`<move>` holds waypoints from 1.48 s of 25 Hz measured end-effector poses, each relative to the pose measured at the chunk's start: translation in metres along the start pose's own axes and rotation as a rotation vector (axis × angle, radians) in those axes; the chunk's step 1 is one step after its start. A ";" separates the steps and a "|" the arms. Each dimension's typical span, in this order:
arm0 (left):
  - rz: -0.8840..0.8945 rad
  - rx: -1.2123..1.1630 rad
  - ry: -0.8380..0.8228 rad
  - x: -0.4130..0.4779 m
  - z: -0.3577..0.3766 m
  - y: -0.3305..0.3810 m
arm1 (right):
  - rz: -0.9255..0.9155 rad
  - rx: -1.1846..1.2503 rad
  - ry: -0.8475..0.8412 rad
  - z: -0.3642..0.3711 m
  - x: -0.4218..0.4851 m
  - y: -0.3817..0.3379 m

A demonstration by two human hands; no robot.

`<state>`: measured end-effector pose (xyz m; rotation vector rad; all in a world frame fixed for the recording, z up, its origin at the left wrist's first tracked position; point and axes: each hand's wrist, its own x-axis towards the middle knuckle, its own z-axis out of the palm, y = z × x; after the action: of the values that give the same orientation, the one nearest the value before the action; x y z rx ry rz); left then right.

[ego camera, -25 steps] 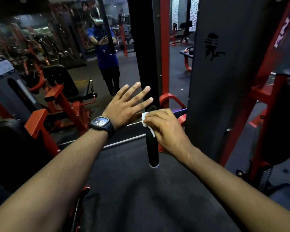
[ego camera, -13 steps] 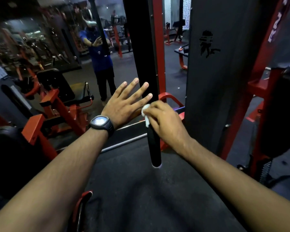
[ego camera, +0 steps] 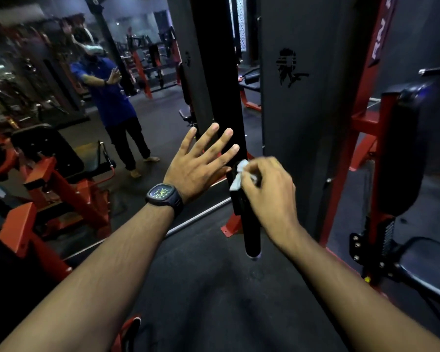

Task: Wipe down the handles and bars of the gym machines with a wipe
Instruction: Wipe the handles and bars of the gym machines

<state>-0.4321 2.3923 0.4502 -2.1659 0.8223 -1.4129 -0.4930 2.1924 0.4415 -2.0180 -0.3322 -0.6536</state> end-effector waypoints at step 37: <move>-0.010 -0.207 0.182 -0.008 0.033 0.004 | -0.679 -0.876 -0.071 0.030 -0.044 0.022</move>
<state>-0.4049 2.3957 0.4296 -2.2153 1.0674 -1.6118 -0.5090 2.2087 0.3887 -2.7701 -0.9174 -1.3115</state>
